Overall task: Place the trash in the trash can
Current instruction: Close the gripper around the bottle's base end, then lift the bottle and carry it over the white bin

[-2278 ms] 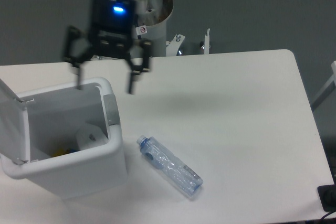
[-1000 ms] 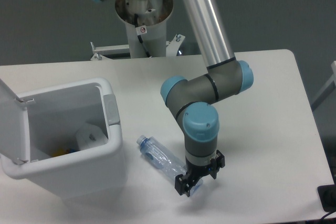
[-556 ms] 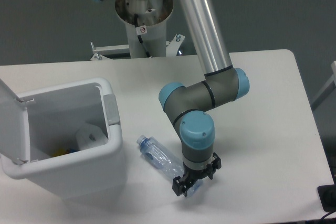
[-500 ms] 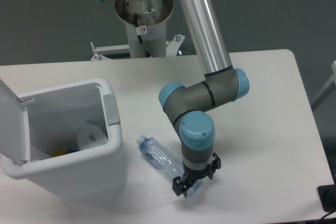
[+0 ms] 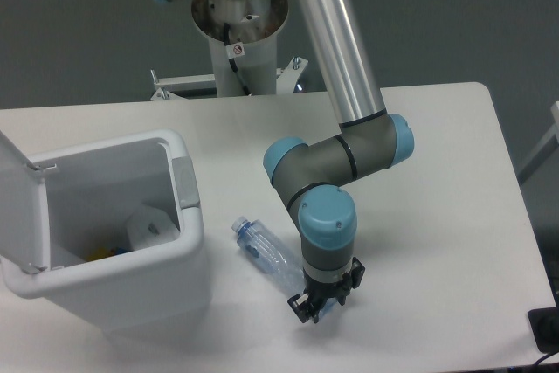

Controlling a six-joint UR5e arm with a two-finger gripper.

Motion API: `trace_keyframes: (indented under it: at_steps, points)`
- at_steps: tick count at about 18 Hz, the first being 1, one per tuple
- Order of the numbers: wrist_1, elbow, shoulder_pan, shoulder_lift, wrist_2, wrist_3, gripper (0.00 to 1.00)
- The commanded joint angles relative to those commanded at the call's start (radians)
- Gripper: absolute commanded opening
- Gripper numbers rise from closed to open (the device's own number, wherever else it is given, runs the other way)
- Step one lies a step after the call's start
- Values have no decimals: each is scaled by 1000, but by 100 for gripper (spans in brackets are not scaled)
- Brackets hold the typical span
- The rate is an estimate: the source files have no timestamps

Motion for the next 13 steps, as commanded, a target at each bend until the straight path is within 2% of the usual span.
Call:
trace_keyframes:
  at_steps: [4,9,11,13]
  points:
    - [3,5,0,14,-2,2,55]
    - [5,23,29,116,-18,55,55]
    - [9,57,63,150,-50,51,55]
    - [50,129,118,190,-154,38,55]
